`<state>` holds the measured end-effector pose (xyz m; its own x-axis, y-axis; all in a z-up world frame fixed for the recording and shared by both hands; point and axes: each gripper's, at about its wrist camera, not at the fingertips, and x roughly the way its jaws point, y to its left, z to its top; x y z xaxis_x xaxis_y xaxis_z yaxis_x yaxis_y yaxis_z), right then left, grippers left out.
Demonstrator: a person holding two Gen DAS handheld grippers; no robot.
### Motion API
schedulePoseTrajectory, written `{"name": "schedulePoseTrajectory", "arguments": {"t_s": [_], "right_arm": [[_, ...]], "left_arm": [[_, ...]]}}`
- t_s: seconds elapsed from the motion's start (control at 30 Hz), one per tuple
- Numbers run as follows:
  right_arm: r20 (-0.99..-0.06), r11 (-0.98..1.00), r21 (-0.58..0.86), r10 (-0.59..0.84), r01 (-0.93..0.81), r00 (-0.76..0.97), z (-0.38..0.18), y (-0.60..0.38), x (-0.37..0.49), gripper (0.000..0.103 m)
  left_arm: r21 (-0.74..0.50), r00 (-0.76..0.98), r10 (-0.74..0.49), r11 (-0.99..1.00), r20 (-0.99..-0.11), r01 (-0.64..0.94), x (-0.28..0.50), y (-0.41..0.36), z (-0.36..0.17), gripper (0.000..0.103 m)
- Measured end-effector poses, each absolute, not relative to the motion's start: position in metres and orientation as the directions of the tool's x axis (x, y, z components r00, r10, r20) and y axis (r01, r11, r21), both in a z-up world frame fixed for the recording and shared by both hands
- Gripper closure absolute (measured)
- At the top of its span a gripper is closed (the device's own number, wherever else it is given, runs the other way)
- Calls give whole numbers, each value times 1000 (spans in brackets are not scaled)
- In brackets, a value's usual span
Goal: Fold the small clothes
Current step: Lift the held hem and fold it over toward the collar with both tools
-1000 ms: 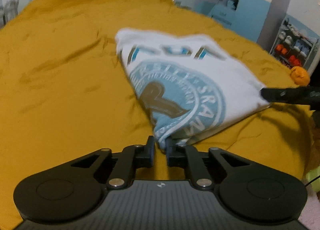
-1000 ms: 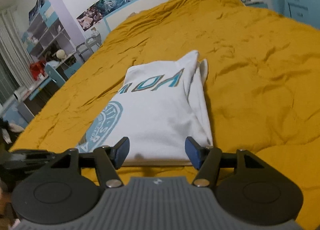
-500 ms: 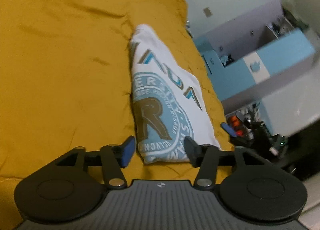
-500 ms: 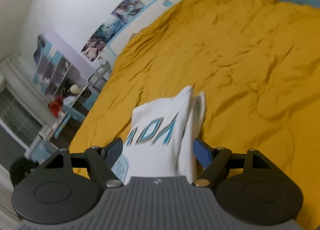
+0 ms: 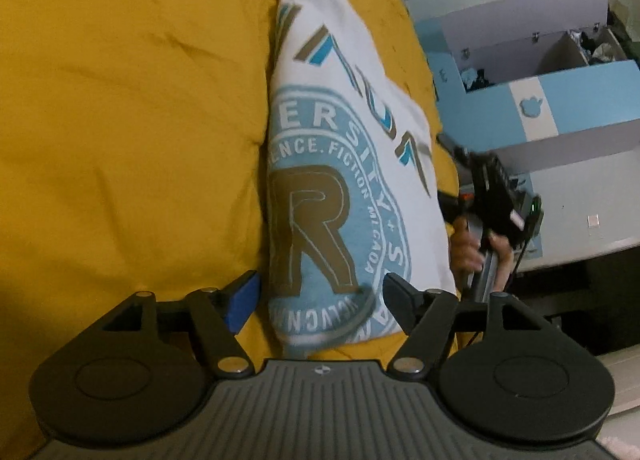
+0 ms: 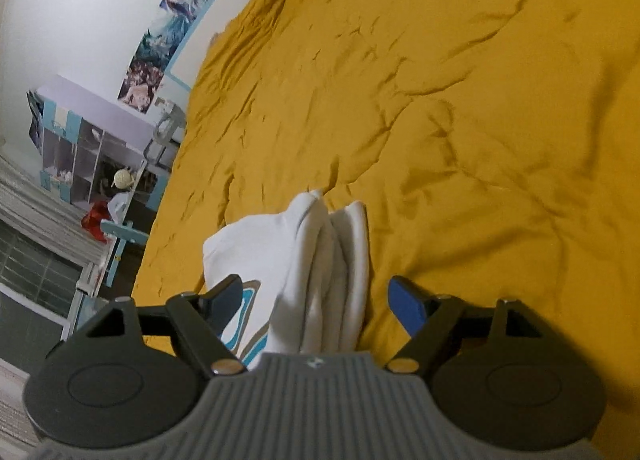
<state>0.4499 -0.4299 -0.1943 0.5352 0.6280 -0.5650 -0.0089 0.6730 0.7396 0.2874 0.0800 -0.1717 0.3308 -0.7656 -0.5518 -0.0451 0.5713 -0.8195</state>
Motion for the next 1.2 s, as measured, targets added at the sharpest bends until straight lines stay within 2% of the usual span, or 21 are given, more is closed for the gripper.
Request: {"name": "schedulePoseTrajectory", "arguments": {"t_s": [0.17,0.27,0.37,0.4,0.43,0.47,0.5,0.53,0.57,0.6,0.8,1.0,1.2], "right_arm": [[-571,678,734,646,-37,506,-204,-409,476,22],[-551,667,742,658,-59,512,-208,-396,483,20],[-561,682,727,656,-79,505,-214,-386,488,20],[-570,694,714,653,-93,498,-215,-383,489,21],[-587,715,692,636,-97,500,-216,-380,490,29],[-611,741,666,609,-88,506,-216,-379,490,47],[-629,759,647,588,-77,508,-217,-379,490,56],[-627,753,654,591,-68,508,-219,-382,491,67],[-616,736,675,600,-50,510,-219,-385,491,72],[-611,728,684,601,-38,515,-218,-387,491,73],[-605,760,646,568,-74,559,-183,-373,484,80],[-576,777,609,572,-161,584,-115,-340,466,81],[-550,784,528,609,-327,571,-43,-273,444,81]], "left_arm": [[-865,291,-821,498,-492,-56,310,63,-183,13],[-880,299,-829,464,-472,-103,319,56,-190,13],[-876,318,-821,475,-475,-84,317,50,-189,13],[-876,323,-819,477,-474,-76,316,48,-190,13],[-878,331,-819,473,-469,-75,313,49,-190,13],[-877,341,-814,473,-470,-80,312,50,-190,21],[-872,346,-807,482,-478,-83,310,52,-189,31],[-871,351,-804,484,-480,-83,308,54,-189,34],[-875,358,-804,477,-475,-89,306,56,-189,42],[-878,365,-804,468,-469,-99,306,57,-189,48],[-912,398,-828,405,-395,-61,305,64,-174,65],[-946,431,-853,323,-294,-5,298,72,-157,68],[-964,505,-842,258,-189,70,275,114,-126,68]]}}
